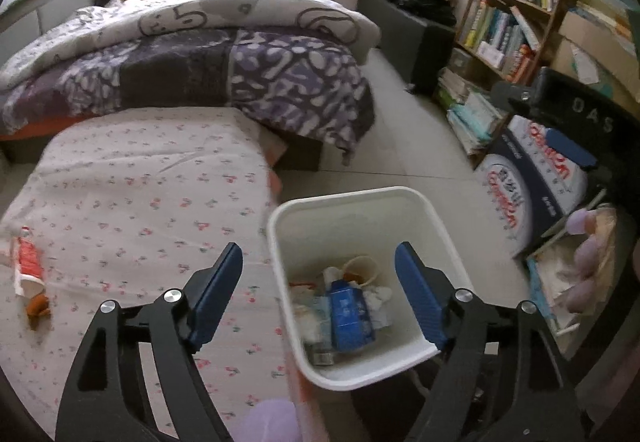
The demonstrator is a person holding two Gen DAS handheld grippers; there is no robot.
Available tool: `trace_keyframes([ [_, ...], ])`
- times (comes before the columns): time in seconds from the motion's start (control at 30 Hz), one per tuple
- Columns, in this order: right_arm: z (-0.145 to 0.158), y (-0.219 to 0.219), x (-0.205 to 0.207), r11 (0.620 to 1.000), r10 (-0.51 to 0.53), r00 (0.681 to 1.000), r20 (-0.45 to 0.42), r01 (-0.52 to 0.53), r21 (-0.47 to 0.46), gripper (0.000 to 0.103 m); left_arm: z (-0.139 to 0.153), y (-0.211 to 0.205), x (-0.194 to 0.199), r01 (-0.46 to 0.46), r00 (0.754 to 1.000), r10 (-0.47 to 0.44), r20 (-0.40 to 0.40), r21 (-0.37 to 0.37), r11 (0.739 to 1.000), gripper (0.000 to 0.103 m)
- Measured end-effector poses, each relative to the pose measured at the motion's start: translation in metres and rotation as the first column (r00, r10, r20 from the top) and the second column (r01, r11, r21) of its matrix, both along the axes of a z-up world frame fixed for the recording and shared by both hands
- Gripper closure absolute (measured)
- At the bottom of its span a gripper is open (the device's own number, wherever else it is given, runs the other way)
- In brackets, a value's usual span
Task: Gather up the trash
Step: 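Move both open tools from the bin back over the cherry-print sheet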
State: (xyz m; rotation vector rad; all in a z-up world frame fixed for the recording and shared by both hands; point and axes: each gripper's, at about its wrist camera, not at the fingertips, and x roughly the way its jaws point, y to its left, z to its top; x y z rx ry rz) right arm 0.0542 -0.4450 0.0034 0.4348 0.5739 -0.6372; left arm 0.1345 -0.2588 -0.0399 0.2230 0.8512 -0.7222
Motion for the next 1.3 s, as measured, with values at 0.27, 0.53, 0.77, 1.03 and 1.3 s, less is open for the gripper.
trace_keyframes([
  [0.27, -0.003, 0.031, 0.024, 0.997, 0.073, 0.997, -0.026, -0.073, -0.009, 0.013, 0.001, 0.03, 0.019, -0.102, 0.995, 0.102, 0.017, 0.014, 0.995, 0.019],
  [0.53, -0.007, 0.067, 0.05, 0.988, 0.153, 0.987, -0.046, -0.153, 0.002, 0.013, -0.004, 0.078, 0.049, -0.235, 0.972, 0.234, 0.018, 0.068, 0.97, 0.015],
  [0.77, -0.013, 0.094, 0.068, 0.978, 0.211, 0.975, -0.071, -0.21, 0.015, 0.012, -0.016, 0.141, 0.09, -0.406, 0.91, 0.412, -0.041, 0.101, 0.908, 0.015],
  [1.03, -0.021, 0.116, 0.086, 0.964, 0.266, 0.959, -0.097, -0.264, 0.04, 0.012, -0.05, 0.212, 0.134, -0.464, 0.861, 0.502, -0.077, 0.283, 0.839, 0.015],
  [1.3, -0.031, 0.13, 0.102, 0.954, 0.301, 0.944, -0.137, -0.297, 0.048, 0.012, -0.097, 0.278, 0.175, -0.471, 0.81, 0.559, -0.175, 0.372, 0.8, 0.017],
])
